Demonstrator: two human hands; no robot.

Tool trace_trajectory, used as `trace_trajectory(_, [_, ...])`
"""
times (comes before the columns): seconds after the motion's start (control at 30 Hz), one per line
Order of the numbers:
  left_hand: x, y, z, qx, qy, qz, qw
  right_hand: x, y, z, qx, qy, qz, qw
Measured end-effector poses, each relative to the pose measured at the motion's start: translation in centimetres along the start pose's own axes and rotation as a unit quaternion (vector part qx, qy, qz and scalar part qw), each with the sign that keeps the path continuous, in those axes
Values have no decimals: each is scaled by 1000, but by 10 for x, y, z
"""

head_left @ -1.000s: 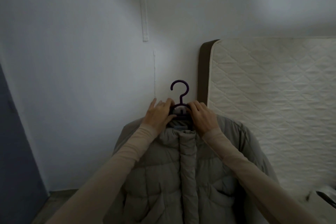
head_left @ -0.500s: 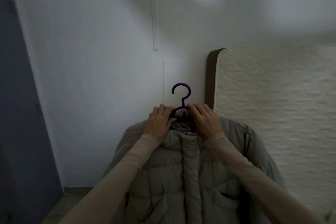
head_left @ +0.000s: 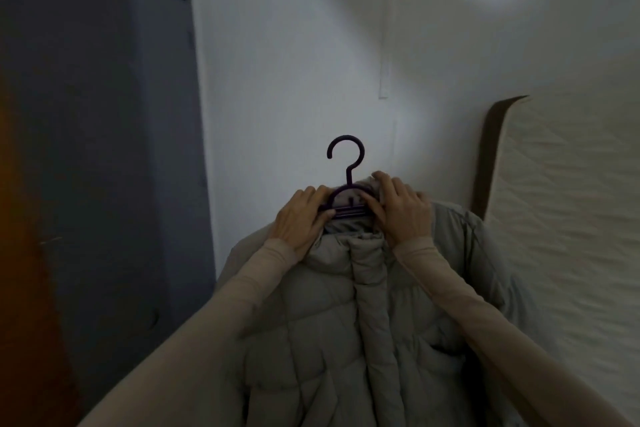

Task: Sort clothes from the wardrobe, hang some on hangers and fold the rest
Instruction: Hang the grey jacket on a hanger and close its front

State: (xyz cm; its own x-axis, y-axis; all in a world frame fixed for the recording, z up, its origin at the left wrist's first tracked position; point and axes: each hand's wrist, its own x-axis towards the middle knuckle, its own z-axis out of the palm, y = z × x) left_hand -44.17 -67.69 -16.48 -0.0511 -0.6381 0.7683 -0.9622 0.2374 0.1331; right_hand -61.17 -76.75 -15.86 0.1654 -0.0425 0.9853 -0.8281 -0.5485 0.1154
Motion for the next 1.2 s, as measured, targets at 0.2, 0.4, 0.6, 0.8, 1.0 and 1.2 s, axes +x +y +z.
trace_trajectory(0.2, [-41, -19, -49, 16, 5, -66, 998, 12, -58, -6, 42, 31, -27, 998])
trace_trajectory(0.4, [-83, -34, -123, 82, 54, -84, 992, 34, -136, -19, 109, 72, -43, 991])
trace_trajectory(0.6, [-138, -53, -224, 218, 82, -99, 967, 53, -240, -50, 227, 107, -42, 967])
trace_trajectory(0.8, [-207, -62, -326, 343, 107, -116, 926, 62, -351, -100, 290, 129, -27, 948])
trace_trajectory(1.0, [-287, -51, -433, 432, 99, -146, 884, 67, -460, -173, 353, 137, -18, 925])
trace_trajectory(1.2, [-358, -21, -537, 500, 88, -210, 836, 81, -555, -259, 423, 139, -20, 895])
